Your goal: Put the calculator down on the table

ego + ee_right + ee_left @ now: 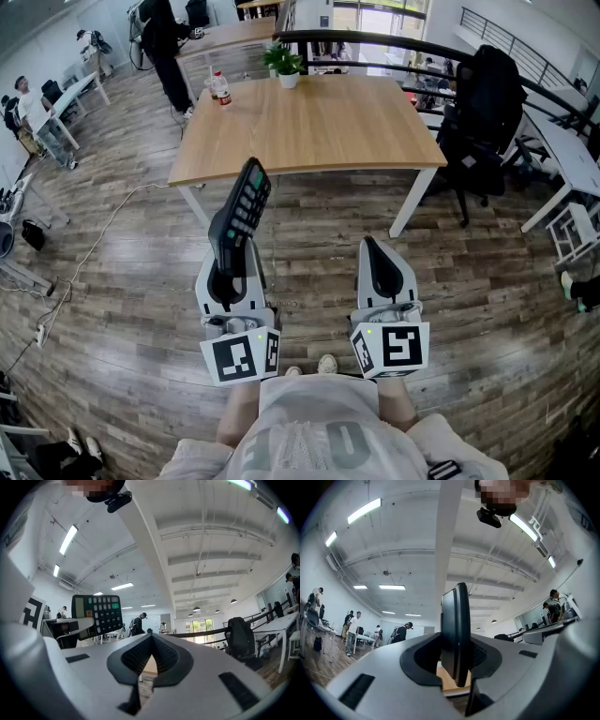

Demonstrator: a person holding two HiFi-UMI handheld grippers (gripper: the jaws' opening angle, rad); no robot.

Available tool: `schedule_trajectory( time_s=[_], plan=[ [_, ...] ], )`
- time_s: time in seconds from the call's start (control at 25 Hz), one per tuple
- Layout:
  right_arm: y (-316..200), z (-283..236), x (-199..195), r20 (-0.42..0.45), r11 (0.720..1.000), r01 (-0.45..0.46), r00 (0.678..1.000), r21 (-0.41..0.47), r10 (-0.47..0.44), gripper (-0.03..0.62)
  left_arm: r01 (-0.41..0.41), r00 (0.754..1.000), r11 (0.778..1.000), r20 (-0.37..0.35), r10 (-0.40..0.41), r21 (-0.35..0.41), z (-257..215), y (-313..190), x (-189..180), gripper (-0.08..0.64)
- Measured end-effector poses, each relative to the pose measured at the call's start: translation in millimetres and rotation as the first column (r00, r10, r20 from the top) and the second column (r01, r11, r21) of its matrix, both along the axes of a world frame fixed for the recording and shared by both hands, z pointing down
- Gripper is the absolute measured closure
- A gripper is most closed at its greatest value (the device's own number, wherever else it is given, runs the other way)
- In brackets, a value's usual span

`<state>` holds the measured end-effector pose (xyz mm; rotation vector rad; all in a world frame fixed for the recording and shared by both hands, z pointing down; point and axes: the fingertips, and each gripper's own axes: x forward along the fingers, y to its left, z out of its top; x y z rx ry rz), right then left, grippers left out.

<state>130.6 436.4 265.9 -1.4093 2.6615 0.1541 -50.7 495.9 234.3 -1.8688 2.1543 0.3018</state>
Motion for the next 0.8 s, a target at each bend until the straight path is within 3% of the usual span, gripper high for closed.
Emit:
schedule_trajectory(
  time_s=[0.52, 0.8],
  plan=[
    [-28, 12, 15, 0.005, 0.999, 0.037, 0.999, -0.007, -0.037, 0.574, 0.052, 0.998, 0.999, -0.04, -0.052, -0.007, 12, -13, 7, 0.44],
    [-39, 15, 2, -0.017, 0.996, 0.082, 0.997, 0.019, -0.082, 0.574, 0.104, 0.991, 0.995, -0.089, -0.104, -0.004, 19, -12, -14, 0.44]
  ],
)
